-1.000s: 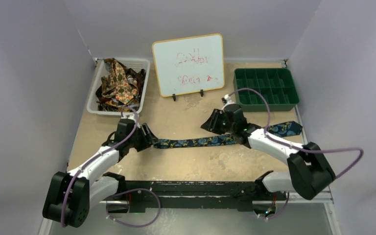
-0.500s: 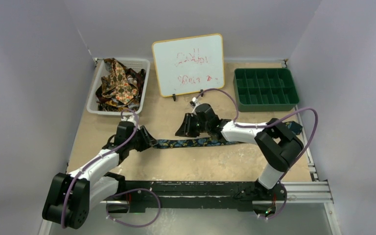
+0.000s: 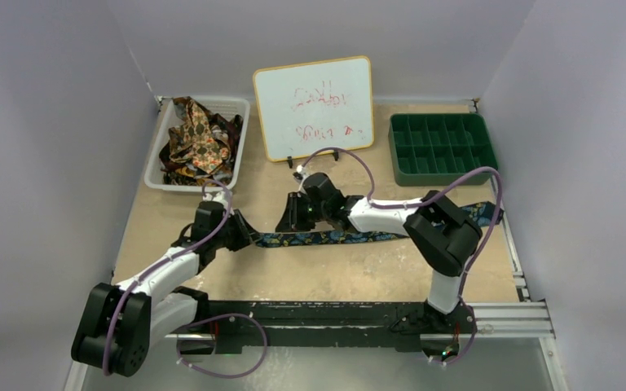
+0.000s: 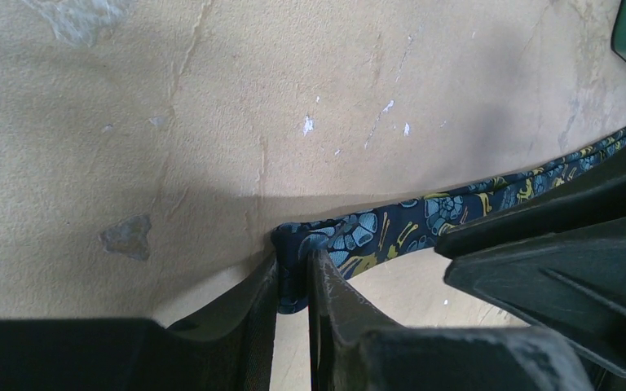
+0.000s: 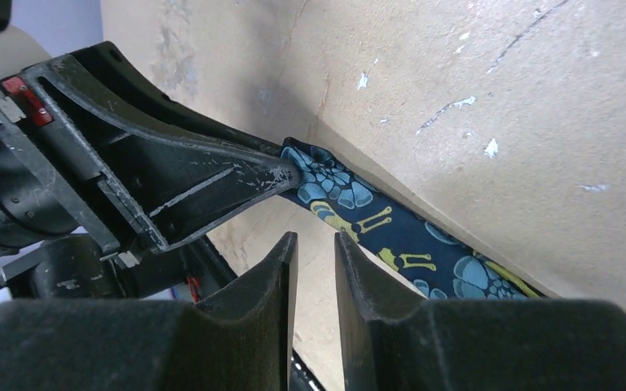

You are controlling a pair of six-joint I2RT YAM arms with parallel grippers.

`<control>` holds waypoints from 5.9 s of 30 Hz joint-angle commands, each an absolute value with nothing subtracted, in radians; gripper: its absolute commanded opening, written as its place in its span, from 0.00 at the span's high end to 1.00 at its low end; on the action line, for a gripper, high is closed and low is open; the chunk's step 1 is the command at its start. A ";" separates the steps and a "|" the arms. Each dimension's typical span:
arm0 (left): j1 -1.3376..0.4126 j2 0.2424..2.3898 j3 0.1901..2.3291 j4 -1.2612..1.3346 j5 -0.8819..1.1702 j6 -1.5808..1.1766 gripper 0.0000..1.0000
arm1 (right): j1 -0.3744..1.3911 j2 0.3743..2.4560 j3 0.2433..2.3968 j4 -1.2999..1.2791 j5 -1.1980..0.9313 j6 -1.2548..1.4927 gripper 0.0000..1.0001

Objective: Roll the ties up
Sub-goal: Roll the tie at the center of the board.

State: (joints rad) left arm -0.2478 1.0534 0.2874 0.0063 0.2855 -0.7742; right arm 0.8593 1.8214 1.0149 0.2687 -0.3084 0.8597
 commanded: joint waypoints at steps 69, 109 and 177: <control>-0.196 1.188 0.288 0.057 0.431 -0.775 1.00 | 0.916 1.964 1.129 0.074 -0.221 0.750 0.83; -0.216 1.116 0.415 -0.114 0.334 -0.623 1.00 | 0.925 1.897 1.136 0.031 -0.146 0.772 0.96; -0.503 1.273 0.739 -0.226 0.266 -0.591 1.00 | 0.850 1.808 0.945 0.112 -0.135 0.876 1.00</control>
